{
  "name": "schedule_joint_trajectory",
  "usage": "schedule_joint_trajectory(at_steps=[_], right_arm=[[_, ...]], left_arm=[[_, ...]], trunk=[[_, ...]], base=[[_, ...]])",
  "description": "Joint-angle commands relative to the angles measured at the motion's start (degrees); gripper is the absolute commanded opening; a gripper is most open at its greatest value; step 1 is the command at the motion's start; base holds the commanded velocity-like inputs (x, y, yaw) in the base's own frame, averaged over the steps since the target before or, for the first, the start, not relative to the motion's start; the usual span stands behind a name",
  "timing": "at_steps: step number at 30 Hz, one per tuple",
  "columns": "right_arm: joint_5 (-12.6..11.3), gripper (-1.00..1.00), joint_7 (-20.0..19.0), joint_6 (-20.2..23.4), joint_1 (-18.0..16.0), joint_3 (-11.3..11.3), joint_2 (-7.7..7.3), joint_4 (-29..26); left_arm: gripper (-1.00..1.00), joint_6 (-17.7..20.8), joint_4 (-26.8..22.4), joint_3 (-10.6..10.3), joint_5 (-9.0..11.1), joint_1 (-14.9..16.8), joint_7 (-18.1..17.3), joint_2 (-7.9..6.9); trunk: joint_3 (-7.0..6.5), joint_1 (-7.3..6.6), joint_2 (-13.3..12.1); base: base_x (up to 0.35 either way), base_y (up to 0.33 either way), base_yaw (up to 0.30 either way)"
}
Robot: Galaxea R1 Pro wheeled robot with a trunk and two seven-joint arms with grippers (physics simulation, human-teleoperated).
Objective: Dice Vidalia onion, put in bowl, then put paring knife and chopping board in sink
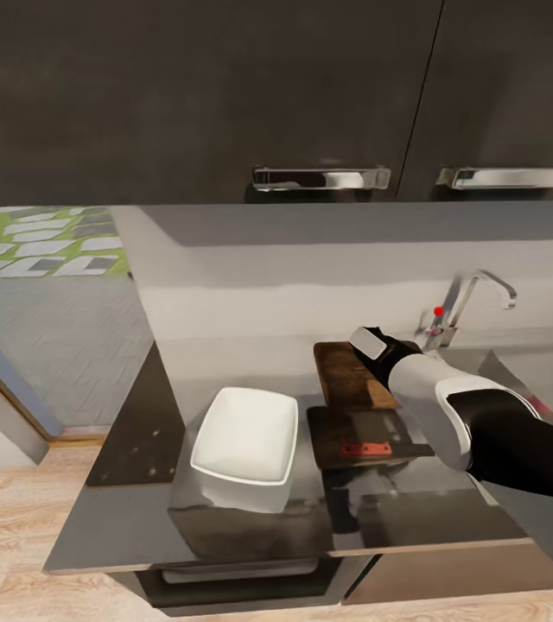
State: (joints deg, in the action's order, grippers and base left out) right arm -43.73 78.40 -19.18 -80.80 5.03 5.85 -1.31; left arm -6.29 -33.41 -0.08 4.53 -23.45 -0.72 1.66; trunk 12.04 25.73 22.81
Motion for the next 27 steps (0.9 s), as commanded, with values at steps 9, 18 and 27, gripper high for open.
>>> schedule_joint_trajectory(at_steps=[9, 18, 27], right_arm=[[-0.5, -1.0, 1.5, -0.3, 1.6, 0.7, 0.39, 0.0], [-0.5, -1.0, 3.0, -0.3, 1.6, 0.7, 1.2, 0.0], [-0.5, -1.0, 3.0, -0.3, 1.6, 0.7, 1.27, 0.0]], left_arm=[[1.0, 0.0, -0.1, 0.0, 0.5, 0.0, -0.1, 0.0], [1.0, -0.1, -0.1, 0.0, 0.5, 0.0, -0.1, 0.0], [1.0, 0.0, 0.0, 0.0, 0.5, 0.0, -0.1, -0.02]], trunk=[[0.1, 0.05, 0.1], [0.1, 0.05, 0.1], [0.1, 0.05, 0.1]], base=[[0.041, 0.0, 0.0], [0.0, 0.079, 0.0], [0.0, 0.005, 0.0]])
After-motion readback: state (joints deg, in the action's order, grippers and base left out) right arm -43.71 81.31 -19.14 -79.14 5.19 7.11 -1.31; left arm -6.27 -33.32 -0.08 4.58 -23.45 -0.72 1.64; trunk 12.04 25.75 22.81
